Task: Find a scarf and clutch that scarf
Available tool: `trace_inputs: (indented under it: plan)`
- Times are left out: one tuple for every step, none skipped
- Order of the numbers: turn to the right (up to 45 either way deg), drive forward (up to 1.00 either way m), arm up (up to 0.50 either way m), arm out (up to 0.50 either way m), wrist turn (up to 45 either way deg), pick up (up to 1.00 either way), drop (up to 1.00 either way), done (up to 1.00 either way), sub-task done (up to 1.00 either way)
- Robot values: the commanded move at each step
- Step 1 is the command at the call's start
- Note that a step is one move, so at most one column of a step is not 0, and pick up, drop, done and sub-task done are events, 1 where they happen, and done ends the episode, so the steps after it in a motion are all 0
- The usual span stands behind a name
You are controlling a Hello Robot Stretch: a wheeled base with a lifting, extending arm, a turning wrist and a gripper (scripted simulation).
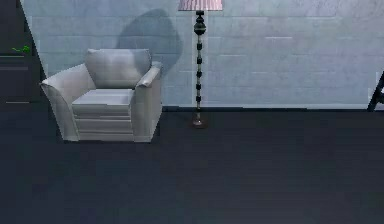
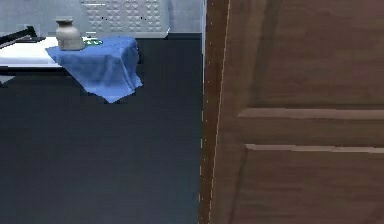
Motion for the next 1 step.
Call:
trace_inputs:
  plan:
    - [0.0, 0.15, 0.0, 0.0, 0.0, 0.0, 0.0, 0.0, 0.0]
